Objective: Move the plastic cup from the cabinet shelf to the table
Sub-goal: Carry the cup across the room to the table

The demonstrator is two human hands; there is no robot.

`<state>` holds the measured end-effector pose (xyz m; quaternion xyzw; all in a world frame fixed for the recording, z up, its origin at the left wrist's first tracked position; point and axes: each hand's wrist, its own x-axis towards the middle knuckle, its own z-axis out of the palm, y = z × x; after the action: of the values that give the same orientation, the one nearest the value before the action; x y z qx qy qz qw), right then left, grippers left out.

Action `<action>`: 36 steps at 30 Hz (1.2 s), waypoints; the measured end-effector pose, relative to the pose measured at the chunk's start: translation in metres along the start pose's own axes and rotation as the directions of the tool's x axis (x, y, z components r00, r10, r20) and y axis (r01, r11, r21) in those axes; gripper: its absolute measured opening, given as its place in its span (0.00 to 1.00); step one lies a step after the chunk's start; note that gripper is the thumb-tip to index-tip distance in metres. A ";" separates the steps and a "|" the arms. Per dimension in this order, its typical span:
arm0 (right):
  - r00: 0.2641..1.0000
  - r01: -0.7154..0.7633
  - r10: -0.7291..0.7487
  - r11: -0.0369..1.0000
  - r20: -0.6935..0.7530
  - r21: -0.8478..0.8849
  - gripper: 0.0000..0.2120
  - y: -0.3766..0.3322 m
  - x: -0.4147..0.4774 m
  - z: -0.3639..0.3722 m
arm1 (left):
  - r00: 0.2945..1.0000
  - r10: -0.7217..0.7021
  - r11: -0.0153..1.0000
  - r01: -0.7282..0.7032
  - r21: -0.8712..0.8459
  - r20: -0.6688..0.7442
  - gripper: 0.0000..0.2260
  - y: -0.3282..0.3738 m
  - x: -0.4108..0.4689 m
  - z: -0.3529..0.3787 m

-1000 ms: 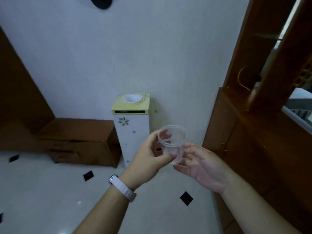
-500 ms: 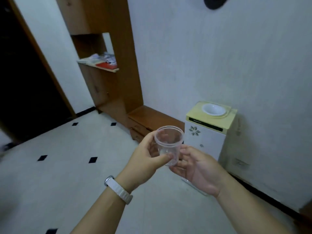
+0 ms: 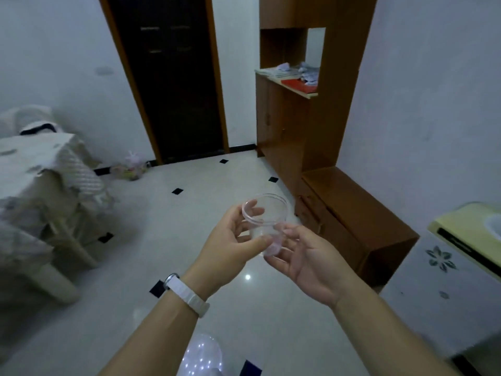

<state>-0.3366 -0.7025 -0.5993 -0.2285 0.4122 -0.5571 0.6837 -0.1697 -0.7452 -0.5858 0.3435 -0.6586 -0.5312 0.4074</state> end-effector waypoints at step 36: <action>0.894 -0.387 0.359 0.920 0.267 0.061 0.22 -0.040 0.620 0.177 | 0.958 -0.133 0.991 0.135 -0.009 -0.255 0.27 -0.173 0.440 -0.377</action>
<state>-0.1904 -1.3282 -0.6620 -0.1749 0.3269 -0.4043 0.8361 -0.0164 -1.3272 -0.6404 0.4543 -0.5782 -0.5064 0.4505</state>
